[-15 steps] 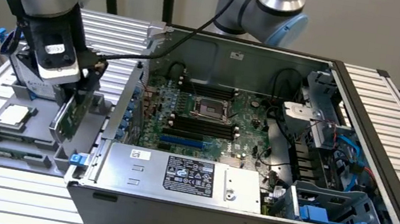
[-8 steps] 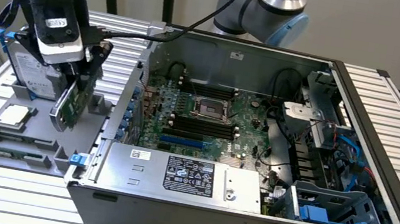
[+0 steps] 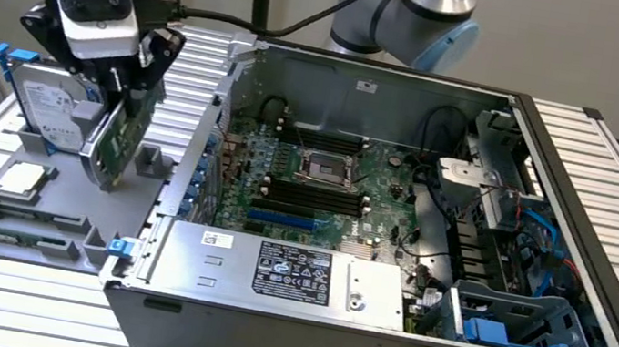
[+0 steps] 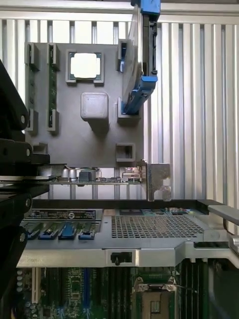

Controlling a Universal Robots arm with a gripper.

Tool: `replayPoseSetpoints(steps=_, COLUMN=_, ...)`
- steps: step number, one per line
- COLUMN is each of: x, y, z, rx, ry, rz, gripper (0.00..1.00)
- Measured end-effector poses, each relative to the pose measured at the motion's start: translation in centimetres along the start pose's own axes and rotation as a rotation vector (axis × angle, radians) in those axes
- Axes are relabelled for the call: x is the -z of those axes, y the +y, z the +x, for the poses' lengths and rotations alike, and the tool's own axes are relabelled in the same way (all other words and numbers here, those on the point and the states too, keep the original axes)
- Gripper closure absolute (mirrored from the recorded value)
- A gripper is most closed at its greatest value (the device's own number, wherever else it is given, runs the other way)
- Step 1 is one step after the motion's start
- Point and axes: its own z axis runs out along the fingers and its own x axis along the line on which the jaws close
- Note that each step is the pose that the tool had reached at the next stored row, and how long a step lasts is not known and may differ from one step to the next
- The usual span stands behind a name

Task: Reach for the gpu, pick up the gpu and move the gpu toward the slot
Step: 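Pick up the gpu and move the gpu toward the slot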

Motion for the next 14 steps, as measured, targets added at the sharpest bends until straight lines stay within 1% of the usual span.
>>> replayPoseSetpoints(steps=4, x=1.81, y=0.10, z=-0.9, rx=0.000, ry=0.0013, rz=-0.0001, gripper=0.73)
replayPoseSetpoints(steps=6, x=2.72, y=0.15, z=-1.6, rx=0.000, ry=0.0028, rz=-0.0003, gripper=0.73)
replayPoseSetpoints(steps=11, x=4.74, y=0.29, z=-3.8, rx=-0.001, ry=0.0140, rz=-0.0023, gripper=0.73)
replayPoseSetpoints(steps=13, x=5.27, y=0.34, z=-4.8, rx=-0.001, ry=0.0193, rz=-0.0038, gripper=0.73)
replayPoseSetpoints(steps=14, x=5.35, y=0.35, z=-5.2, rx=-0.001, ry=0.0203, rz=-0.0065, gripper=0.73)
